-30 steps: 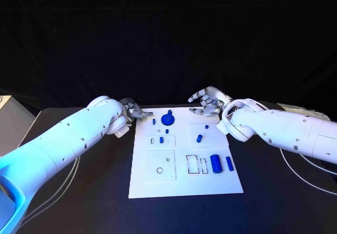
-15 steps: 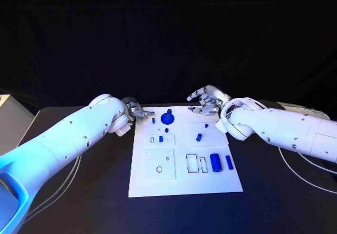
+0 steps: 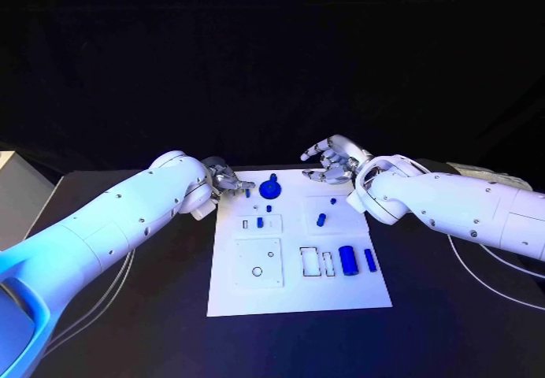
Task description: Assemble the parts on the task board
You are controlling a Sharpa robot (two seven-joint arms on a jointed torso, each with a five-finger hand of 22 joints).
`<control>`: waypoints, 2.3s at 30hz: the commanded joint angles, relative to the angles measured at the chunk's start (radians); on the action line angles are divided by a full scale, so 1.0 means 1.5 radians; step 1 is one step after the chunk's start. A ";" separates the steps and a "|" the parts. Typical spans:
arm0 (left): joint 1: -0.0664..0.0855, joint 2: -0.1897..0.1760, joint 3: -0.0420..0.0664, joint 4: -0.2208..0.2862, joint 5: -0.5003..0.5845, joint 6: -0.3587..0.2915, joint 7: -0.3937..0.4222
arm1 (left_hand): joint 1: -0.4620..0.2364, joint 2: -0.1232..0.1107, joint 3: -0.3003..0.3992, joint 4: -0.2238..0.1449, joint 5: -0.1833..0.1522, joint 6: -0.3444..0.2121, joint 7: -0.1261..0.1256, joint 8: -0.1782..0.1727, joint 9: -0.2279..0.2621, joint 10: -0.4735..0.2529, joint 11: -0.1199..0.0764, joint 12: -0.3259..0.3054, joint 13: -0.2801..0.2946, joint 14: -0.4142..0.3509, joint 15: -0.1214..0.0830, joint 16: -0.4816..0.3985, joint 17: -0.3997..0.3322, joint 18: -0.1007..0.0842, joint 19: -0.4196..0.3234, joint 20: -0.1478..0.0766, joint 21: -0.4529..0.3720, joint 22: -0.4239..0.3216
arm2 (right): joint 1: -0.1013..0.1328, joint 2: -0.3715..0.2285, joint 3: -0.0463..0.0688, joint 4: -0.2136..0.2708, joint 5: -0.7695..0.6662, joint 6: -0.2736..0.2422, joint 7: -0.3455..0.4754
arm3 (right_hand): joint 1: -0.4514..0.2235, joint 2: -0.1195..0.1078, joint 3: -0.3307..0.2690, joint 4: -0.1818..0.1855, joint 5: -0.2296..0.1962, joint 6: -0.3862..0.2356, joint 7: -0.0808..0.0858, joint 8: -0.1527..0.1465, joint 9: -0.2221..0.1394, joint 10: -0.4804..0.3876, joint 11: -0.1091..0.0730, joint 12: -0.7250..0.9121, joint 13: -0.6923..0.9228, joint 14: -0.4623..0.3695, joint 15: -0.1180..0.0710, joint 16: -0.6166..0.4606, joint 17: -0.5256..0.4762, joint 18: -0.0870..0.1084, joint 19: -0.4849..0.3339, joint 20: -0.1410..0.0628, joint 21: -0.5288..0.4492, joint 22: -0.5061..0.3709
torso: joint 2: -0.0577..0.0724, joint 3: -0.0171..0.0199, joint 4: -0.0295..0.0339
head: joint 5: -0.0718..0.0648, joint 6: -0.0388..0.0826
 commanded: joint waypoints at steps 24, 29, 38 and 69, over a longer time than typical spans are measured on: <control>0.001 0.006 -0.003 -0.007 0.018 0.016 0.006 | 0.047 0.017 0.015 -0.003 0.002 -0.002 -0.008 0.031 0.006 -0.001 -0.008 0.007 0.004 0.037 -0.009 0.005 0.096 -0.004 0.004 -0.005 0.007 0.007 | 0.000 0.003 0.000 -0.002 -0.004 0.002 0.006 | -0.004 -0.001 0.005 -0.002 0.004 0.005 -0.001 -0.004 -0.001 0.003 0.000 0.001 0.079 0.071 0.002 0.003 0.176 -0.006 0.026 0.005 0.001 0.019 | 0.001 0.0008 0.0000 | -0.002 -0.007; 0.001 0.008 -0.004 -0.012 0.020 0.018 0.006 | 0.050 0.018 0.017 -0.003 0.002 -0.002 -0.008 0.033 0.007 0.001 -0.009 0.010 0.009 0.037 -0.010 0.005 0.096 -0.005 0.005 -0.006 0.008 0.008 | 0.000 0.004 0.000 -0.002 -0.004 0.003 0.006 | -0.004 -0.001 0.005 -0.002 0.004 0.005 -0.001 -0.004 -0.001 0.003 0.000 0.001 0.079 0.071 0.002 0.003 0.176 -0.006 0.026 0.005 0.001 0.019 | 0.001 0.0007 -0.0002 | -0.003 -0.007; 0.001 0.009 -0.006 -0.017 0.022 0.017 0.006 | 0.051 0.018 0.018 -0.003 0.002 -0.002 -0.009 0.034 0.007 0.002 -0.009 0.011 0.010 0.037 -0.010 0.005 0.097 -0.005 0.005 -0.006 0.009 0.009 | 0.000 0.005 0.000 -0.002 -0.004 0.003 0.006 | -0.004 -0.001 0.005 -0.002 0.004 0.005 -0.001 -0.004 -0.001 0.003 0.000 0.001 0.079 0.071 0.002 0.003 0.176 -0.006 0.026 0.005 0.001 0.019 | 0.001 0.0007 0.0000 | -0.004 -0.010; 0.001 0.014 -0.010 -0.029 0.050 0.028 0.014 | 0.117 0.033 0.098 -0.012 0.003 -0.025 -0.004 0.032 -0.015 -0.011 -0.006 0.007 -0.004 0.037 -0.008 0.007 0.098 -0.006 0.004 -0.005 0.013 0.015 | 0.000 0.007 0.000 -0.003 -0.004 0.007 0.006 | -0.005 -0.002 0.010 -0.003 0.007 0.007 -0.001 -0.004 -0.001 0.006 0.000 0.004 0.081 0.071 0.002 0.003 0.176 -0.006 0.026 0.005 0.003 0.021 | 0.000 0.0009 0.0002 | -0.004 -0.017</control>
